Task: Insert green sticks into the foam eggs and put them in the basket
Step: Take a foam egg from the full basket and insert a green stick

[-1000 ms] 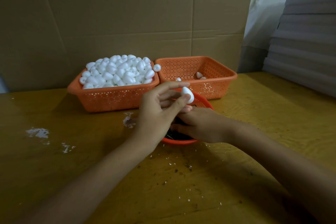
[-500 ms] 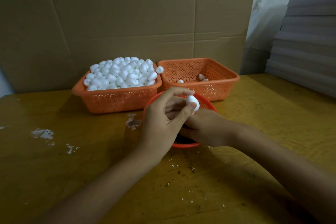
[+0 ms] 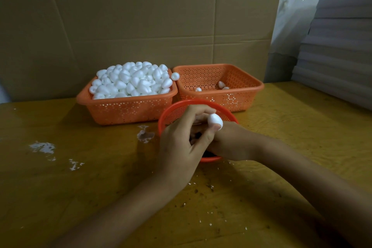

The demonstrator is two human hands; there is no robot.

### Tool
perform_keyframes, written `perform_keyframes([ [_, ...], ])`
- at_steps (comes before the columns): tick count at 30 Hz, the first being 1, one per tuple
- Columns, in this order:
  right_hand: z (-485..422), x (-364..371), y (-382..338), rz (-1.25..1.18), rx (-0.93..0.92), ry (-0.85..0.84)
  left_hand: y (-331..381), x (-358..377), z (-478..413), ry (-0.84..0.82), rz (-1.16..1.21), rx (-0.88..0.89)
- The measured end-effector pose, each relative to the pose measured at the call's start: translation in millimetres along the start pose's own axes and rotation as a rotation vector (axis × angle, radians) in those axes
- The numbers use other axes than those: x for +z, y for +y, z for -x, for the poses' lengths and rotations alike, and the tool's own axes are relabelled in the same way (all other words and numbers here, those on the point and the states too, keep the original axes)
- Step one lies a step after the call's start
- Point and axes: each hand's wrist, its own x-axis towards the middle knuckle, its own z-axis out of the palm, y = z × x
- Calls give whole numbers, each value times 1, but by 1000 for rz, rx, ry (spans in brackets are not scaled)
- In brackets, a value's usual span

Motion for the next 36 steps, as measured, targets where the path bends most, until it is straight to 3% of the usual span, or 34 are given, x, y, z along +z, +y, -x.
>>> perform_keyframes([
  [11, -1, -1, -1, -12, 17, 4, -1, 0, 0, 6, 97, -63],
  [36, 3, 0, -3, -44, -33, 64, -3, 0, 0, 15, -67, 57],
])
